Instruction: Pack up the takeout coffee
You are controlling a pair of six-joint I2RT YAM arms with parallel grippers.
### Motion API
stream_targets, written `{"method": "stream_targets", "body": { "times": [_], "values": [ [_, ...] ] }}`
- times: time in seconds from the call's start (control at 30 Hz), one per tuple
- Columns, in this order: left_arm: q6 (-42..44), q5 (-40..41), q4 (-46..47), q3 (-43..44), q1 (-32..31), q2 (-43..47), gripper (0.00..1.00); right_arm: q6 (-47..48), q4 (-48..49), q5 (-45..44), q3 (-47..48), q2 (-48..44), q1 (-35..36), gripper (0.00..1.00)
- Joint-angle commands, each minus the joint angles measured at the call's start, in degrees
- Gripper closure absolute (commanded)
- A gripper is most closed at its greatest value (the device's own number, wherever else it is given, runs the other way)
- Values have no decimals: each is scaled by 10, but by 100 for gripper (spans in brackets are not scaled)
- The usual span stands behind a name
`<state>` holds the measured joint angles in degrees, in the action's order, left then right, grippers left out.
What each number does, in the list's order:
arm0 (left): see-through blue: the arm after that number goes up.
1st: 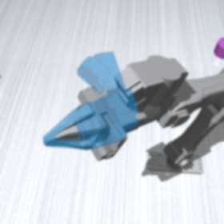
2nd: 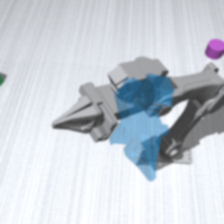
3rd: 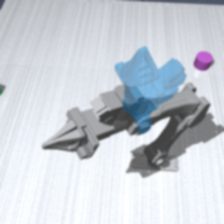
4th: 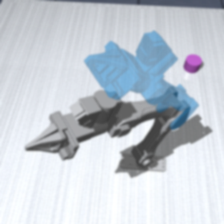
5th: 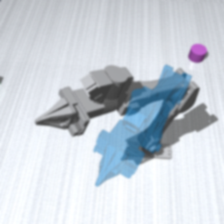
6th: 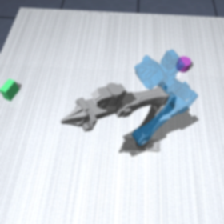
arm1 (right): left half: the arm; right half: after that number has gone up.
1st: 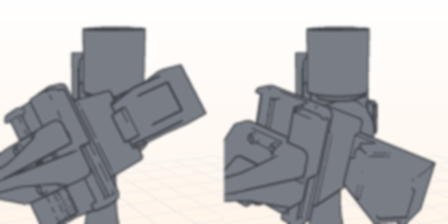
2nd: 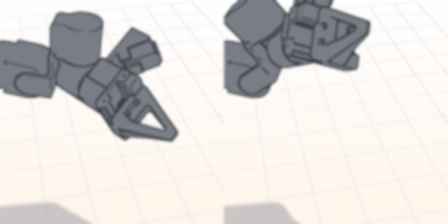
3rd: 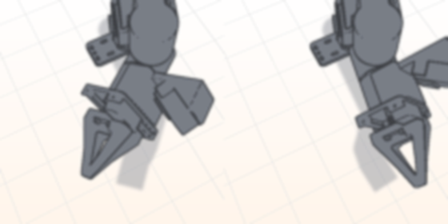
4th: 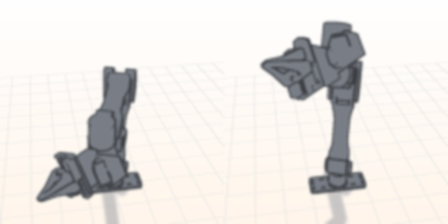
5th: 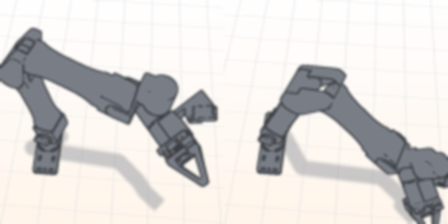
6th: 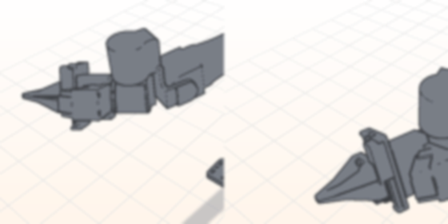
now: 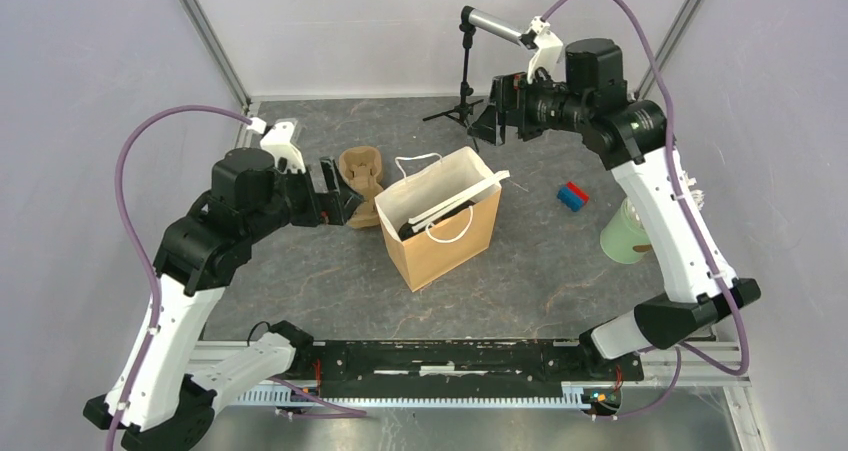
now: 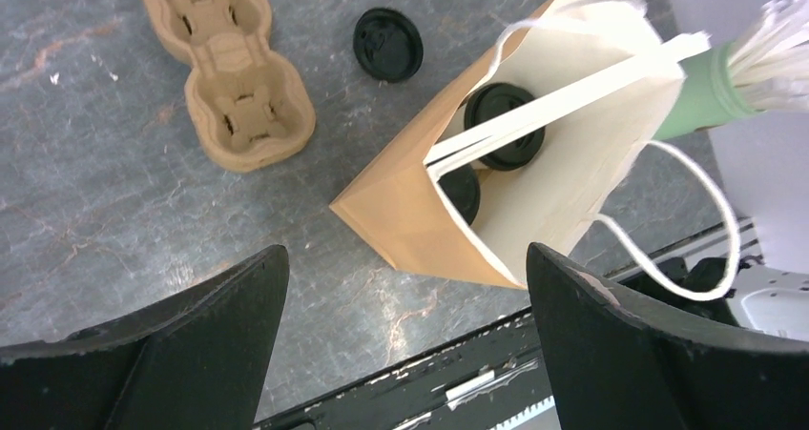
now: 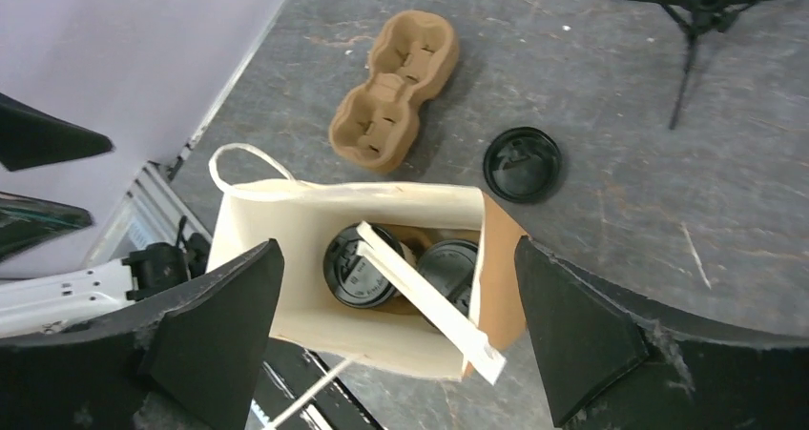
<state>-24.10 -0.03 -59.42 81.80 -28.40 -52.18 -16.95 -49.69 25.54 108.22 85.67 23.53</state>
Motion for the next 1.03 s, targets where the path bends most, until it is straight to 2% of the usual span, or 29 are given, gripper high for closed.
{"method": "stream_targets", "body": {
  "times": [0.0, 0.13, 0.27, 0.37, 0.7, 1.0],
  "values": [
    [13, -17, 38, 57, 1, 1, 0, 34, -28, -82, 6, -45, 1, 2],
    [34, -33, 64, 78, 1, 5, 0, 72, 0, -164, -34, -99, 1, 2],
    [40, -41, 67, 110, 1, -1, 0, 71, 21, -292, -60, -143, 1, 2],
    [39, -51, 69, 123, 1, 2, 0, 63, 32, -345, -102, -181, 1, 2],
    [50, -23, 32, 110, 1, 28, 0, 19, 145, -318, -278, -327, 1, 2],
    [43, -7, 36, 92, 1, 42, 0, 30, 155, -295, -264, -324, 1, 2]
  ]
}}
